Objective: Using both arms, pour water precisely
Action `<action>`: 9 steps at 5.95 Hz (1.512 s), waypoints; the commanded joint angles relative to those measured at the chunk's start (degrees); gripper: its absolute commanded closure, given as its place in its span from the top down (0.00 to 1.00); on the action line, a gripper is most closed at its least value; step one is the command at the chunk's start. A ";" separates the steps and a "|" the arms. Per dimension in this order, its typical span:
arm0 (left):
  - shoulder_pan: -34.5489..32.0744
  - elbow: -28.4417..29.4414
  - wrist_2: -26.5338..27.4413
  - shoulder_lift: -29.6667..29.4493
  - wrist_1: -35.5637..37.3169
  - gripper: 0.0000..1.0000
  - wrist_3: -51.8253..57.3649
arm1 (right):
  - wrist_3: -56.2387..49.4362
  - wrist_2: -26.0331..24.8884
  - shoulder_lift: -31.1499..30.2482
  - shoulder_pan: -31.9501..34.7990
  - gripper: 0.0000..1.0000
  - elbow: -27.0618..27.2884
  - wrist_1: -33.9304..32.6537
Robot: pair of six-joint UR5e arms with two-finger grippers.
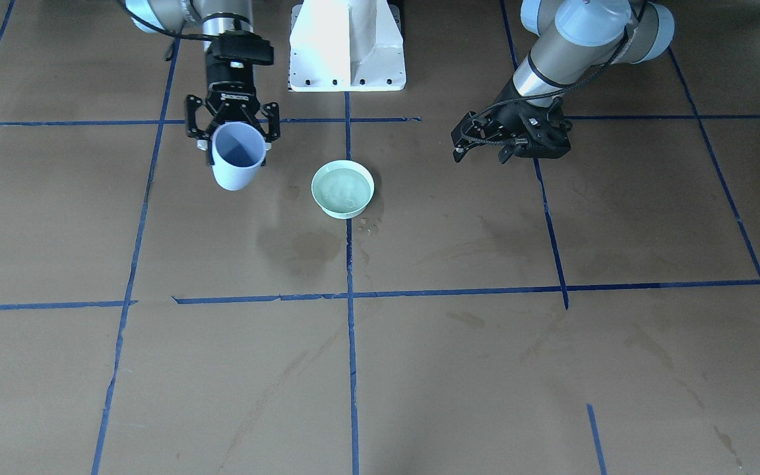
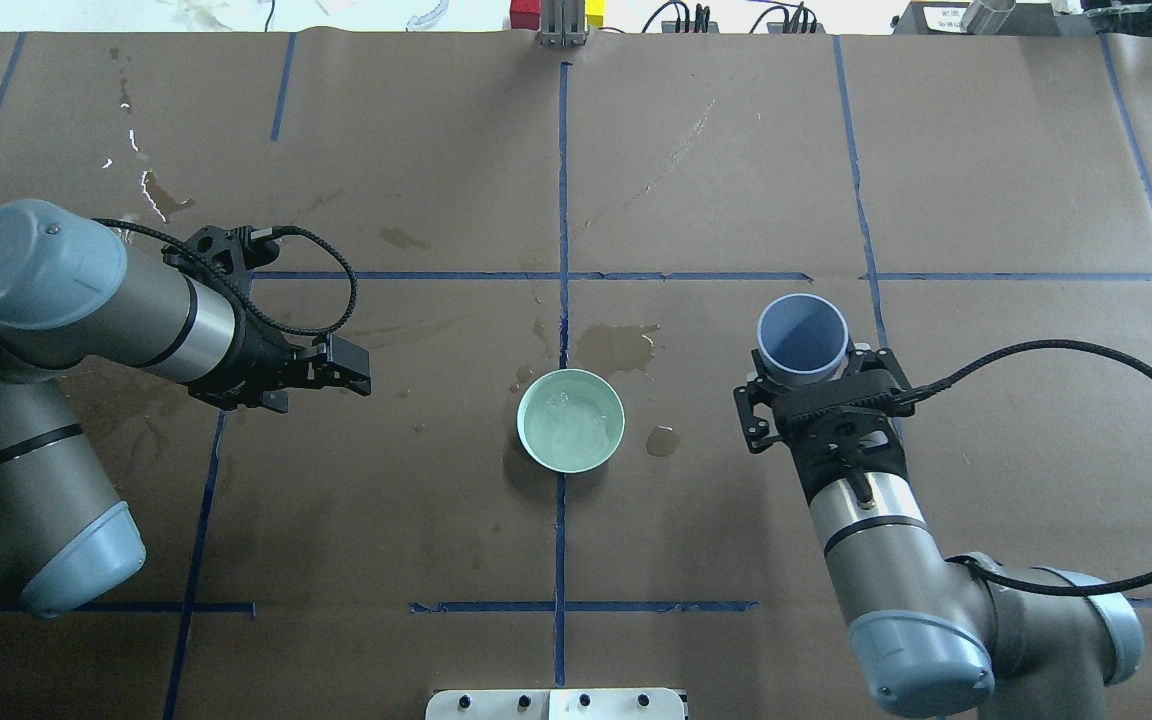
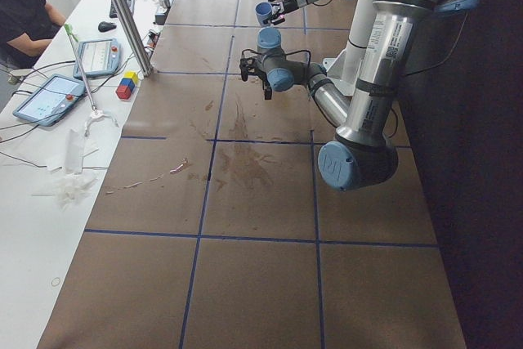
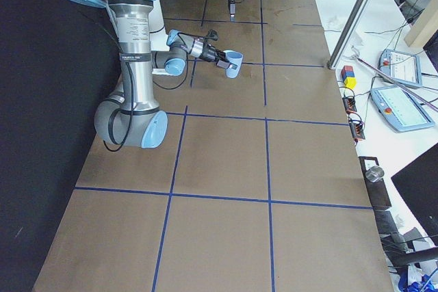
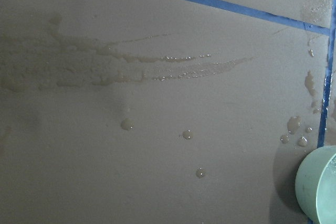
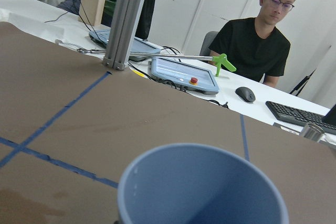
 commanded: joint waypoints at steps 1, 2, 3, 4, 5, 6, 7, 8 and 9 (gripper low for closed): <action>-0.07 -0.15 0.01 0.07 0.06 1.00 -0.06 | 6.80 -0.29 -11.40 1.19 0.00 -1.37 14.57; -0.07 -0.50 0.01 0.07 -0.02 1.00 -0.15 | 6.93 -0.12 -16.76 2.50 0.00 -3.31 24.27; -0.07 -0.51 0.01 0.07 0.06 1.00 -0.15 | 7.71 -0.12 -21.86 3.47 0.00 -3.93 28.11; -0.07 -0.51 0.01 0.15 0.06 1.00 -0.15 | 11.37 -0.12 -23.31 5.31 0.00 -7.77 35.98; -0.07 -0.51 0.01 0.50 0.06 1.00 -0.15 | 11.84 -0.03 -23.41 6.63 0.00 -12.07 37.45; -0.07 -0.77 0.01 0.50 -0.02 1.00 -0.15 | 12.11 0.32 -22.71 8.82 0.00 -14.11 37.47; 0.02 -0.77 0.01 0.59 0.06 1.00 -0.15 | 12.72 3.45 -22.44 11.19 0.00 -16.22 37.55; 0.02 -0.86 0.01 0.51 0.06 1.00 -0.15 | 13.08 4.88 -20.87 12.35 0.00 -17.20 37.47; 0.10 -0.86 0.01 0.50 -0.02 1.00 -0.15 | 13.17 5.33 -18.68 12.62 0.00 -20.52 37.47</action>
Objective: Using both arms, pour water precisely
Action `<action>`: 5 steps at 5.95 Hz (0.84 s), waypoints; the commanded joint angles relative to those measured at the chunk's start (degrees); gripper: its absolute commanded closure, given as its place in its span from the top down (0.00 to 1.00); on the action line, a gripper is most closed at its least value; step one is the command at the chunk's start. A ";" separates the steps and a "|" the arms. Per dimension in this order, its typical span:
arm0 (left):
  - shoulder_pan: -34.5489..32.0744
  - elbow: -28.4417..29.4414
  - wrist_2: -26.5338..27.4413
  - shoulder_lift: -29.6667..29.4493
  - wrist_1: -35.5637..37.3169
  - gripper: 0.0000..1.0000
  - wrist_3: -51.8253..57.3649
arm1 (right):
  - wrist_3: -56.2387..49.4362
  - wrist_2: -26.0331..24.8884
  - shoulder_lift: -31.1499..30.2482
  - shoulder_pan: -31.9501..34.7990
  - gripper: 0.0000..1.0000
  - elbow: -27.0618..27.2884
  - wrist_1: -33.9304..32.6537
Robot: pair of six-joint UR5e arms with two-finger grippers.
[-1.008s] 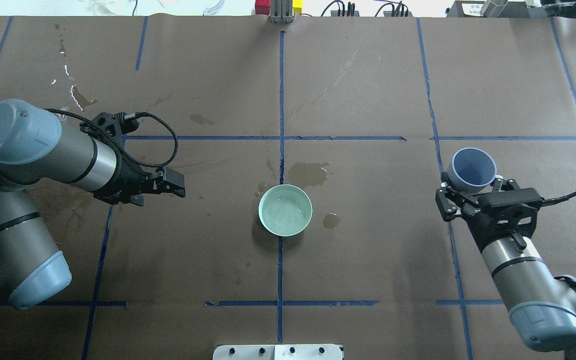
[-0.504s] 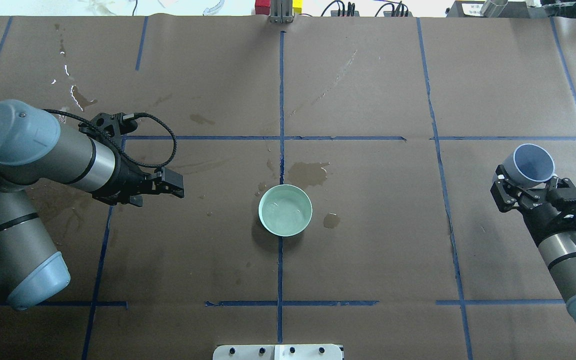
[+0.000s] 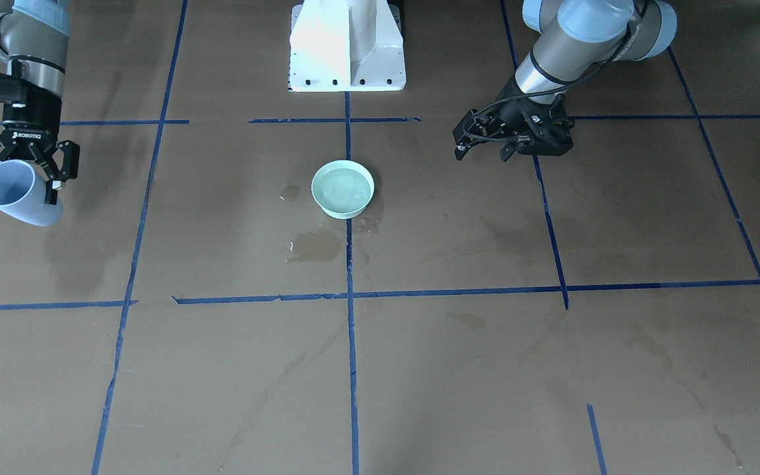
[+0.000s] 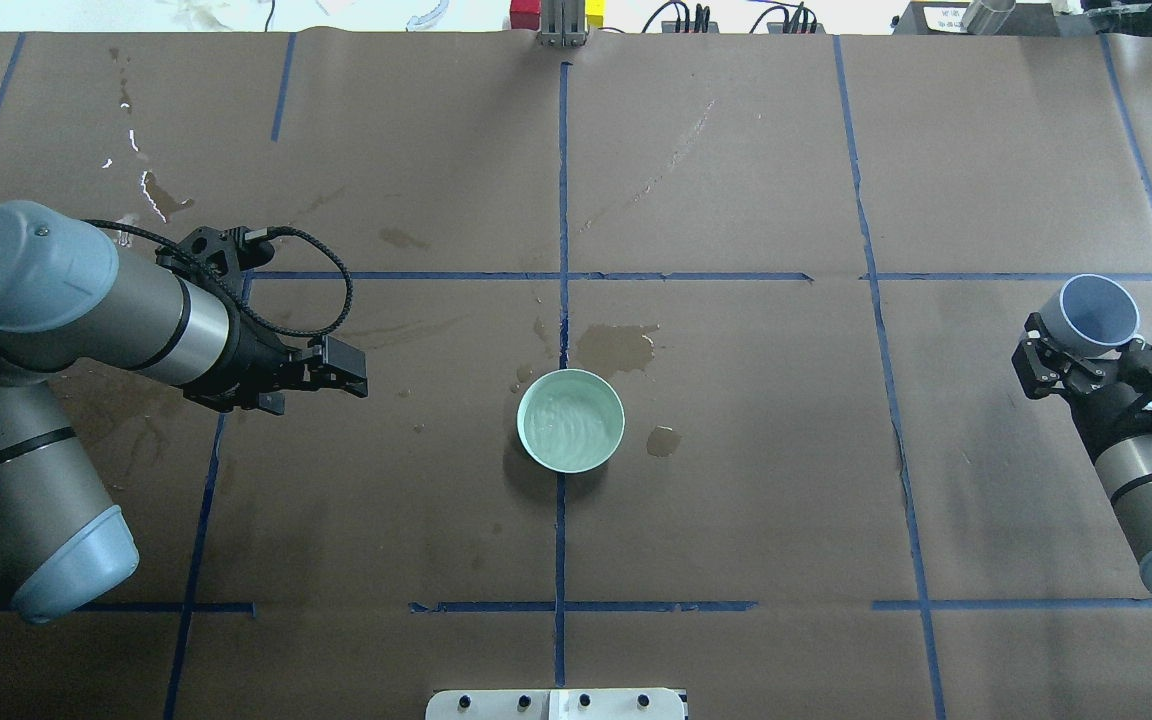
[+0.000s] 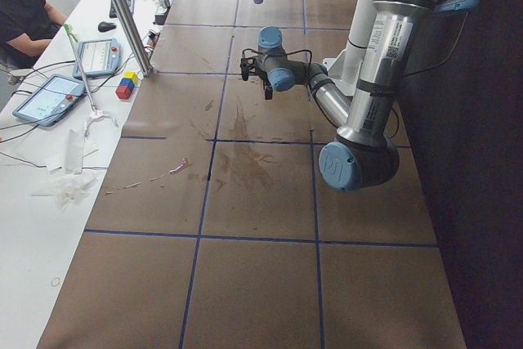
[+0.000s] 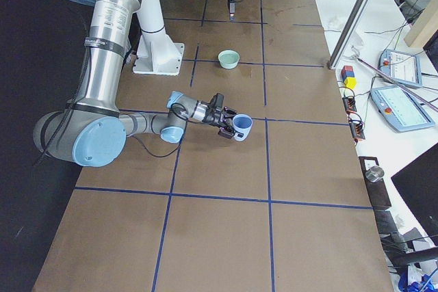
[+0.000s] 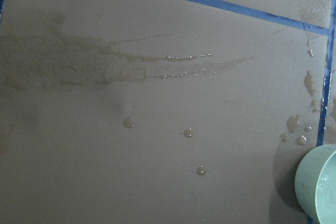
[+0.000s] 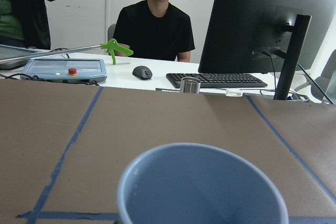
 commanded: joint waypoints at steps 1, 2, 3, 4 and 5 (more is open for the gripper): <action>-0.03 -0.03 0.00 -0.02 0.03 1.00 0.00 | 0.88 1.78 2.08 0.89 0.00 -4.10 0.00; -0.03 -0.03 0.00 -0.02 -0.05 1.00 0.00 | 1.67 2.66 2.00 1.32 0.00 -5.25 0.00; -0.03 -0.03 0.00 -0.02 -0.06 1.00 0.00 | 2.72 2.93 1.99 2.37 0.01 -6.65 0.00; 0.06 -0.03 0.00 -0.11 -0.06 1.00 0.00 | 4.04 3.10 1.99 2.64 0.02 -8.06 0.09; -0.03 -0.03 0.00 -0.02 -0.06 1.00 0.00 | 6.23 3.63 2.08 2.73 0.02 -8.68 0.09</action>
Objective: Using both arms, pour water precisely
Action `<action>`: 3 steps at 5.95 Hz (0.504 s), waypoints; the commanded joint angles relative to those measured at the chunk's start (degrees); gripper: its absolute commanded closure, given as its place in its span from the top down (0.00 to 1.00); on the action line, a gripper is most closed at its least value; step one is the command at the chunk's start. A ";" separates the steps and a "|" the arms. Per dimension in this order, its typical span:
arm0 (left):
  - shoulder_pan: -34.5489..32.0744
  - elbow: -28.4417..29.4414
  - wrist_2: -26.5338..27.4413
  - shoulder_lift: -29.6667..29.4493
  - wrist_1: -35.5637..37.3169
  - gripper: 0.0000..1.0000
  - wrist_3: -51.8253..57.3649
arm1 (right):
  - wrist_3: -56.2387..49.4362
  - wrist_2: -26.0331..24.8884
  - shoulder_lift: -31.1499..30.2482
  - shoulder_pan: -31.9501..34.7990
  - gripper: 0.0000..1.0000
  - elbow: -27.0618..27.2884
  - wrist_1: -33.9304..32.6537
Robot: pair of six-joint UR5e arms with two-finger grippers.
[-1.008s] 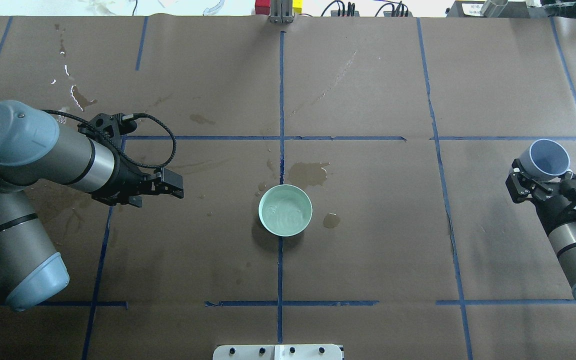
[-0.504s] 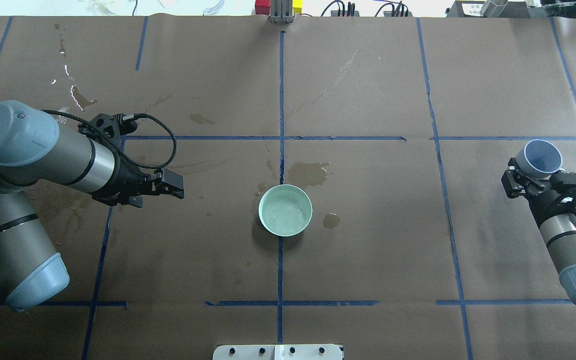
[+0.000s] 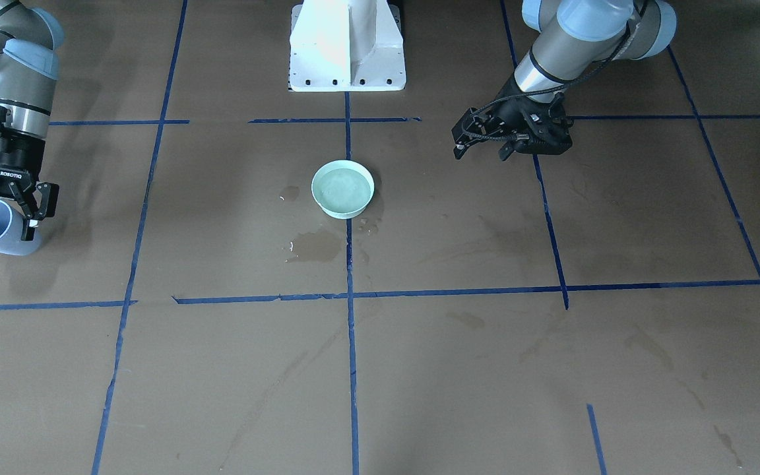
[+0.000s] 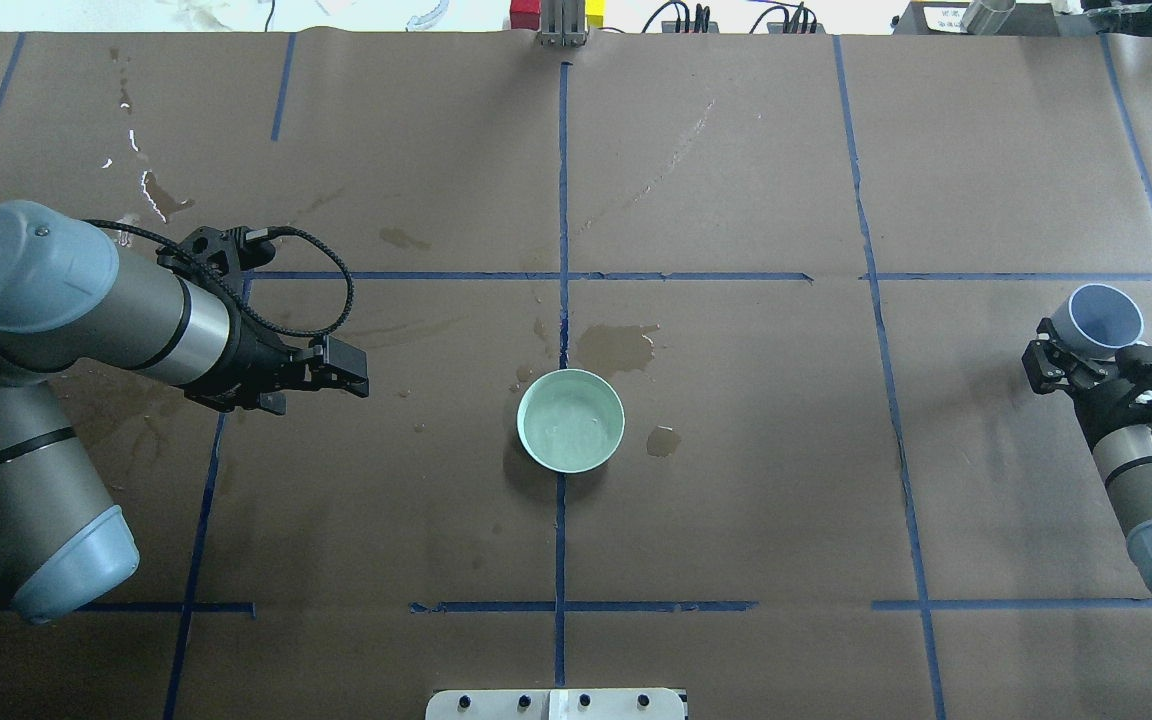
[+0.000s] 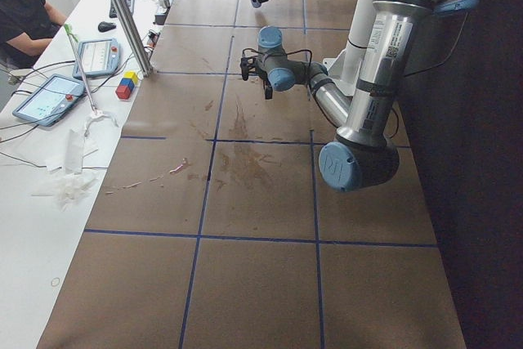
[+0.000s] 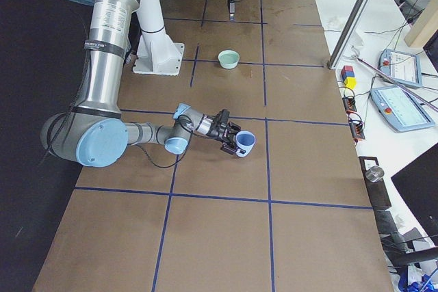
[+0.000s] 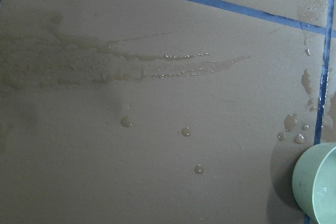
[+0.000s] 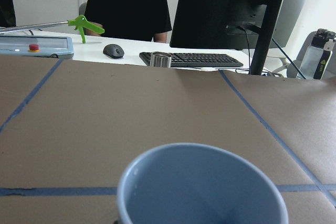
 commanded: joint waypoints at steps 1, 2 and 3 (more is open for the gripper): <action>-0.03 -0.09 0.00 0.04 0.08 1.00 0.00 | 1.91 0.44 0.06 0.21 0.03 -0.97 -0.06; -0.03 -0.09 0.00 0.04 0.00 1.00 0.00 | 1.91 0.44 0.06 0.21 0.28 -1.15 -0.06; -0.03 -0.09 0.00 0.04 0.08 1.00 0.00 | 2.44 0.35 0.06 0.21 0.99 -1.59 0.11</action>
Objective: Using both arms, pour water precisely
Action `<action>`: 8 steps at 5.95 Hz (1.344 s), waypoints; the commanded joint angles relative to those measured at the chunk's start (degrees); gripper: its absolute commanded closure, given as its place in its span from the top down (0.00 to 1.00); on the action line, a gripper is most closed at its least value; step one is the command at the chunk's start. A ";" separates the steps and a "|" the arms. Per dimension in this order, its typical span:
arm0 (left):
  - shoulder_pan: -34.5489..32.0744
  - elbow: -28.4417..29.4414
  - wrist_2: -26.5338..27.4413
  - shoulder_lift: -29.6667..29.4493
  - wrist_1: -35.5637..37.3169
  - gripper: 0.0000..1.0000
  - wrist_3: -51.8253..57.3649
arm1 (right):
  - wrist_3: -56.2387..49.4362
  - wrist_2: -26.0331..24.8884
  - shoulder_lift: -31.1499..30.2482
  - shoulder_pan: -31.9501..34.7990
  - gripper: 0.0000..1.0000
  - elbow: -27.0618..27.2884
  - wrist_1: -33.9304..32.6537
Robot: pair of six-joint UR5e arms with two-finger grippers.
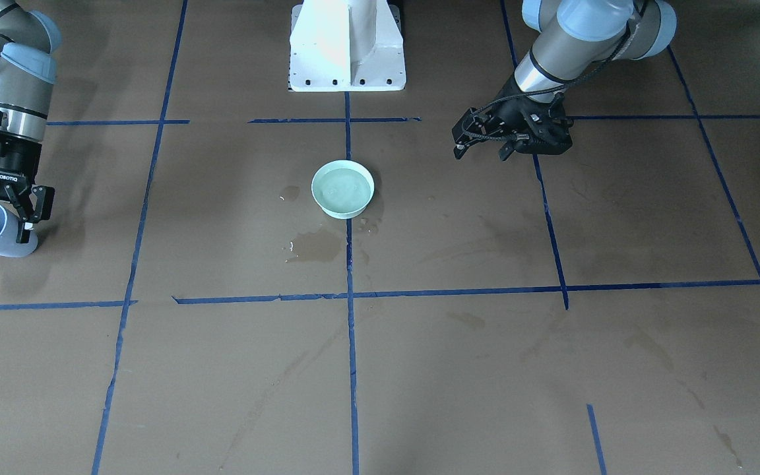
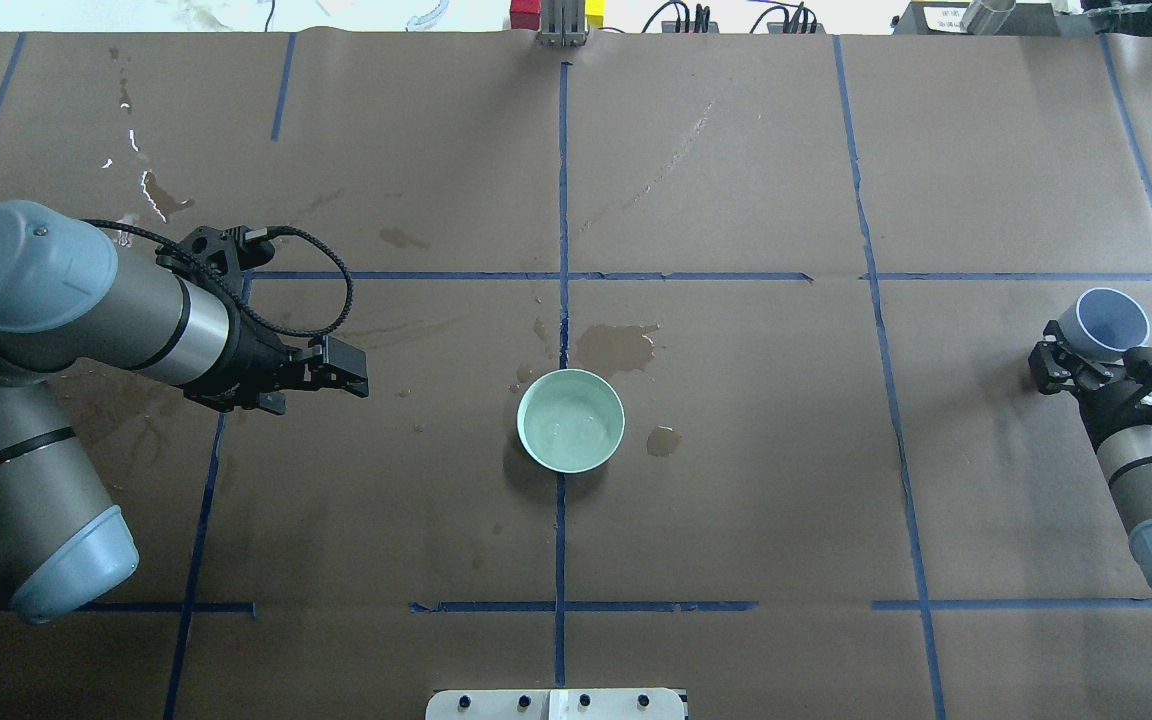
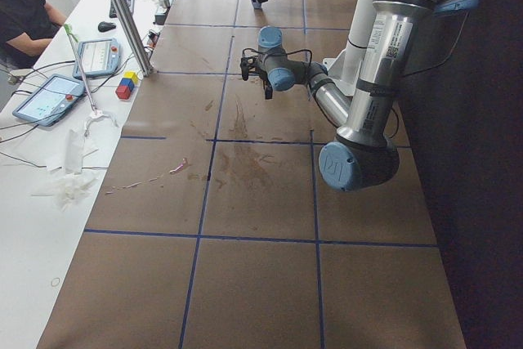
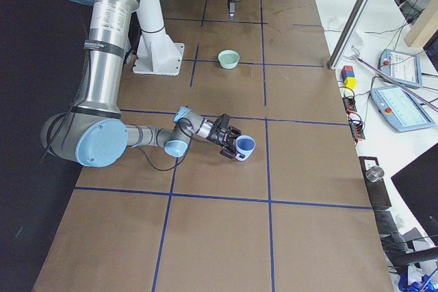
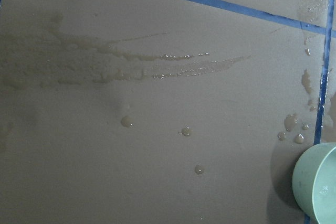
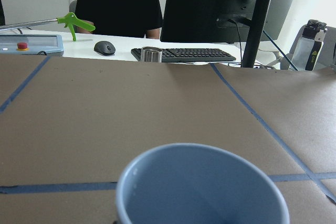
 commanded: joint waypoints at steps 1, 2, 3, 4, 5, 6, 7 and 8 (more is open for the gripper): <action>0.00 -0.27 0.00 0.00 0.05 1.00 0.00 | 0.49 0.04 -0.08 0.00 1.00 0.25 0.12; -0.09 -0.36 0.00 0.00 0.05 1.00 0.00 | 0.49 -0.05 -0.52 0.09 1.00 0.43 0.90; -0.09 -0.54 0.00 0.00 0.05 1.00 0.00 | 0.05 -0.40 -1.31 0.35 1.00 0.60 3.09; -0.18 -1.06 0.00 0.09 0.05 1.00 0.00 | -0.04 -1.01 -1.84 1.14 1.00 2.78 3.37; -0.18 -1.15 0.00 0.09 0.05 1.00 0.00 | -0.30 -0.93 -3.15 2.80 1.00 5.67 3.28; -0.09 -1.41 0.00 0.27 0.13 1.00 0.00 | -2.48 -0.41 -3.68 5.43 1.00 7.53 3.28; 0.17 -0.98 0.00 0.27 0.13 1.00 0.00 | -5.46 -0.23 -3.86 7.72 1.00 8.33 3.37; 0.61 -0.37 0.00 -0.17 0.13 1.00 -0.09 | -5.93 1.51 -3.86 8.78 1.00 9.30 3.37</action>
